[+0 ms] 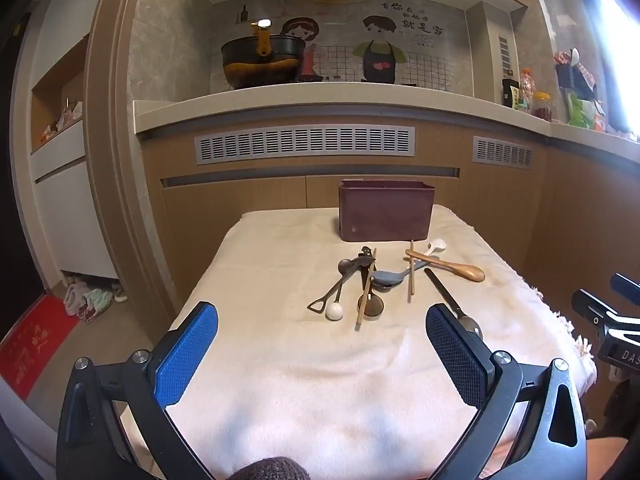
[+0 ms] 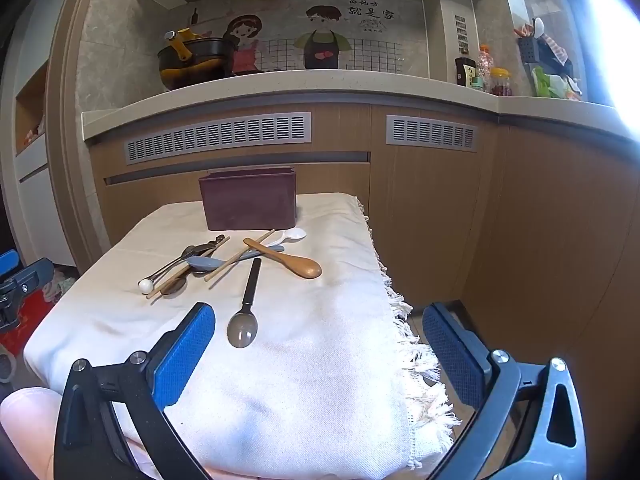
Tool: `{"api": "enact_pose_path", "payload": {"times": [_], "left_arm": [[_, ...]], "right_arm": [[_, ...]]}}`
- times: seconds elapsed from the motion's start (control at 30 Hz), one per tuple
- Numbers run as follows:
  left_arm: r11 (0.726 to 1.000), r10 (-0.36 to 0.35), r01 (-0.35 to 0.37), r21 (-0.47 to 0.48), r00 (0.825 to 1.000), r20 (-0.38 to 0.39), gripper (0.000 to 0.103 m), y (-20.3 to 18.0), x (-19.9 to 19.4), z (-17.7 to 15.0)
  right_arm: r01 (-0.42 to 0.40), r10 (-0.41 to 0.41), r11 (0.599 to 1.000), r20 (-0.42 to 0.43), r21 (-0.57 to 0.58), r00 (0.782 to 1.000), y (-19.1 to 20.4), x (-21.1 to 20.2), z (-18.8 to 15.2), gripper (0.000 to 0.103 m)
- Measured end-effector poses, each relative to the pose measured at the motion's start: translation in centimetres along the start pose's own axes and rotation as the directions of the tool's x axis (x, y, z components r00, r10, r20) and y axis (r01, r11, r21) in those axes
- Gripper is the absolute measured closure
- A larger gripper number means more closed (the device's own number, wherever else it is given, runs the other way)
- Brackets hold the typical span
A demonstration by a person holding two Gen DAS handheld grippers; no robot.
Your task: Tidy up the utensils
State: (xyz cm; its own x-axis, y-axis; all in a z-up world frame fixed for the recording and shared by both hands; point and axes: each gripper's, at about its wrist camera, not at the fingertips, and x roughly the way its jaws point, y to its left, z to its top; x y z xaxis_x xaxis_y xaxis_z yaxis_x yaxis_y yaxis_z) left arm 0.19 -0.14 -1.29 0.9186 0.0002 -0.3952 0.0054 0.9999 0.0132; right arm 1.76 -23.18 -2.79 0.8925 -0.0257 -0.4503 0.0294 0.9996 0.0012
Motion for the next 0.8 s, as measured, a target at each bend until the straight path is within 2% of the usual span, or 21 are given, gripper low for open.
{"api": "enact_pose_path", "payload": {"times": [0.8], "left_arm": [[1.000, -0.010, 0.010, 0.011, 1.000, -0.028, 0.000, -0.47, 0.49, 0.35]], "right_arm": [[0.009, -0.009, 1.000, -0.018, 0.002, 1.000, -0.01, 0.59, -0.11, 0.000]]}}
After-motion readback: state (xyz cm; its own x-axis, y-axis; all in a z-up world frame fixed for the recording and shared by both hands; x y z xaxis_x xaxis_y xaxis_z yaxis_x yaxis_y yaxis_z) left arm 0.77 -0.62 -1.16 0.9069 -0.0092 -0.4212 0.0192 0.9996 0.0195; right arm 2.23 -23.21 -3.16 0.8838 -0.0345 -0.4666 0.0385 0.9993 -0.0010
